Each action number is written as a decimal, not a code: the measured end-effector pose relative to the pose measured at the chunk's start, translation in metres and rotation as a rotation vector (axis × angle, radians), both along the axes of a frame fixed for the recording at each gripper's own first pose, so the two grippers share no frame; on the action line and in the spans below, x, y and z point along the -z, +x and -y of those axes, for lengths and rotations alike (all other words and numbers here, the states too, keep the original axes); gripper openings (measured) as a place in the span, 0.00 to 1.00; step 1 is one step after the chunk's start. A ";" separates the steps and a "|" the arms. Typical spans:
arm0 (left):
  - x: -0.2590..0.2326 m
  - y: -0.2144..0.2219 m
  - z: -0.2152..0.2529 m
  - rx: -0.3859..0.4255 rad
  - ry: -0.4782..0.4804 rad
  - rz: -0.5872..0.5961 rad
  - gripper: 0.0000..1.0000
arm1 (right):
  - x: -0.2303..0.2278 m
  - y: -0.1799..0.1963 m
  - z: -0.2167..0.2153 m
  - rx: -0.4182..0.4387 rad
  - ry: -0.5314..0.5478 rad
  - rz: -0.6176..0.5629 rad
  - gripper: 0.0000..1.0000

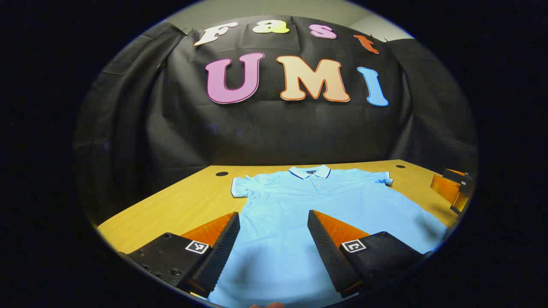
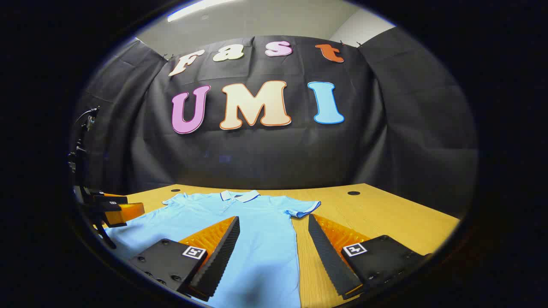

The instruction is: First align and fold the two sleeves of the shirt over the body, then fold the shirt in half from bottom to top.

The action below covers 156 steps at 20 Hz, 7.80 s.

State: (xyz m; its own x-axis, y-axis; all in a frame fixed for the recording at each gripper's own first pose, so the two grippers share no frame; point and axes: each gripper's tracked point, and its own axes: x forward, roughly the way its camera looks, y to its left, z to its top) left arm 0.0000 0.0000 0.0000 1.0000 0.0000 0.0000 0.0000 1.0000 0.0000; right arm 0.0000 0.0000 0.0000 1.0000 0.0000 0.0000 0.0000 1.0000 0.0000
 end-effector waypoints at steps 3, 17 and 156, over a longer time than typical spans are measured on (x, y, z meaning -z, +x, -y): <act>-0.002 -0.001 -0.004 -0.017 -0.007 0.005 0.96 | 0.002 -0.001 -0.001 -0.001 -0.009 -0.001 1.00; -0.012 -0.009 -0.005 -0.043 0.020 0.073 0.96 | -0.003 -0.005 -0.002 -0.006 -0.016 0.027 1.00; 0.016 0.250 -0.126 0.044 -0.091 -0.424 0.86 | -0.035 0.031 -0.021 -0.291 0.073 -0.136 0.98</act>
State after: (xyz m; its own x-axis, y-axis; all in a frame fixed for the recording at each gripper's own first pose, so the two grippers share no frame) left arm 0.2503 0.1256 -0.0160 0.9106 -0.0615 -0.4088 0.0236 0.9950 -0.0971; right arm 0.0308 0.0210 0.0349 0.9489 0.2908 -0.1226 -0.2810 0.9554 0.0909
